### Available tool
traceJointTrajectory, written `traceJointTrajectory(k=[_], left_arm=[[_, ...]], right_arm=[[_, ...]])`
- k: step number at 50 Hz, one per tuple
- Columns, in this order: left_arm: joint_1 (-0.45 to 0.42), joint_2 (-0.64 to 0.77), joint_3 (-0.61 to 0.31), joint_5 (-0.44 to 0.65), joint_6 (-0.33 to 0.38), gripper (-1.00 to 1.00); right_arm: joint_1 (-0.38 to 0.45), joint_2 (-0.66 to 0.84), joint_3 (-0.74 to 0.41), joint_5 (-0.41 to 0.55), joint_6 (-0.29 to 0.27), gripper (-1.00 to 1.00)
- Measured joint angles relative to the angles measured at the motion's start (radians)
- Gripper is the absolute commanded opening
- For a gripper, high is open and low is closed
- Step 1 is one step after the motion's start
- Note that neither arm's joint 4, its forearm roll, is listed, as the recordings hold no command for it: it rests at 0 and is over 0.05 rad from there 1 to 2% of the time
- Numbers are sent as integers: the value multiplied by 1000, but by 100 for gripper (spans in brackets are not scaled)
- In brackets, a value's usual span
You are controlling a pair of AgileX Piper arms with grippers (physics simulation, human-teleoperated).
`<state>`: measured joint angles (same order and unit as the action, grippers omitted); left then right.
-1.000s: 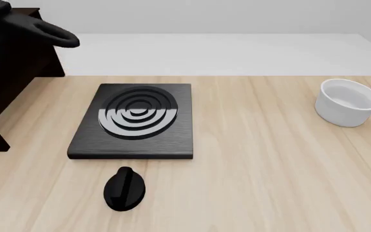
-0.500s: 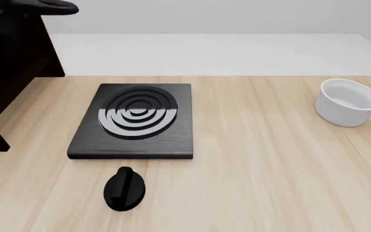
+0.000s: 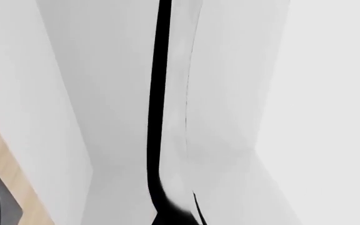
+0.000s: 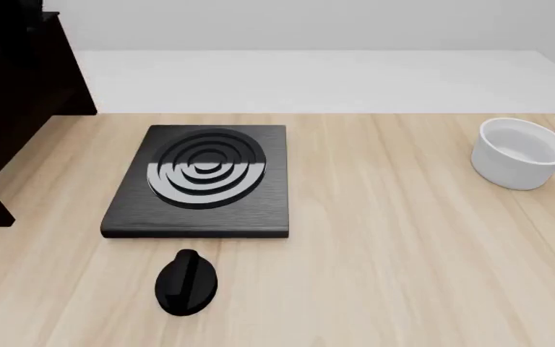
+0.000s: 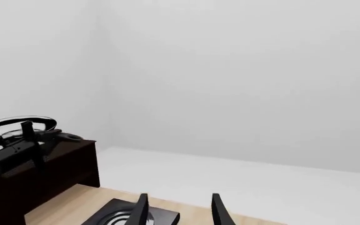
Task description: Put the frying pan on the cabinet shelf.
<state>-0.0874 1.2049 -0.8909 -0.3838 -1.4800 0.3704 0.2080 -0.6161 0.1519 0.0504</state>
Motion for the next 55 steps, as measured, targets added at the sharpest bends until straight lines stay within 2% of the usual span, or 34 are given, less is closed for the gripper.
traceJointTrajectory(k=[33,36,55], left_arm=[[102,300,-218,-25,-61,-100],[114,327,-235,-30,-69,-100],[175,437,-267,-78,-103,-100]], right_arm=[[-2,-17,-16,38,-26,100],[-4,-17,-16,42,-10,100],[-6,-14,-17,55,15,100]])
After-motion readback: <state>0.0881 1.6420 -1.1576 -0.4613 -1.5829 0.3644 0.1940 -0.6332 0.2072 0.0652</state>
